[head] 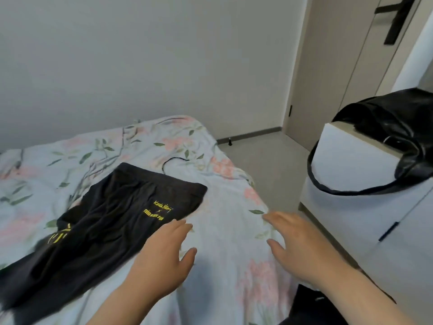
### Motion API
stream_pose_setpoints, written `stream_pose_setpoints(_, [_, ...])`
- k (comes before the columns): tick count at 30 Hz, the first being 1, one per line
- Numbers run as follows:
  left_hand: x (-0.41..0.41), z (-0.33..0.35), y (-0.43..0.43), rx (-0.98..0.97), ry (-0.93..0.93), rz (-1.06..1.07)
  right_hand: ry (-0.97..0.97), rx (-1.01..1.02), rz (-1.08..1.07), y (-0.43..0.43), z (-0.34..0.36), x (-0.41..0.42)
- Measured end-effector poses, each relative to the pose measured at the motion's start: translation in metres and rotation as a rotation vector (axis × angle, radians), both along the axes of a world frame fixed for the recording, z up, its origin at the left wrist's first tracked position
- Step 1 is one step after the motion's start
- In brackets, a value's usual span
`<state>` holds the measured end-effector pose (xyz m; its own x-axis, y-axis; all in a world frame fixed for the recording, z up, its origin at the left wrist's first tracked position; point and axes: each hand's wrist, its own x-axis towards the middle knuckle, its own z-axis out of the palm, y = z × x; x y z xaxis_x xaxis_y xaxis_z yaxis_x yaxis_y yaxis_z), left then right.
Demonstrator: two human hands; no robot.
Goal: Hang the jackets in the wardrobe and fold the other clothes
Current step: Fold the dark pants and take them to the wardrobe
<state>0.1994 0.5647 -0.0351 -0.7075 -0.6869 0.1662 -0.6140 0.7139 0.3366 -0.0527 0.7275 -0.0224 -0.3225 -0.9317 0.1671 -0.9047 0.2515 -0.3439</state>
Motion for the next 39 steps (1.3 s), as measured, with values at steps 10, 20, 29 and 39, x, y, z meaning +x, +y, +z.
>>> stream_pose_setpoints(10, [0.111,-0.100,-0.116,0.122,-0.235,0.406,-0.120,0.222,0.164,-0.101,-0.052,0.074])
stream_pose_setpoints(20, [0.099,-0.120,-0.155,0.106,-0.142,0.454,-0.371,0.307,0.111,-0.138,-0.075,0.100])
stream_pose_setpoints(29, [0.039,-0.103,-0.037,0.230,-0.029,0.036,-1.330,0.164,-0.324,-0.141,-0.095,0.115])
stream_pose_setpoints(39, [-0.001,-0.087,0.032,0.301,-0.230,-0.441,-1.391,0.085,-0.472,-0.102,-0.102,0.090])
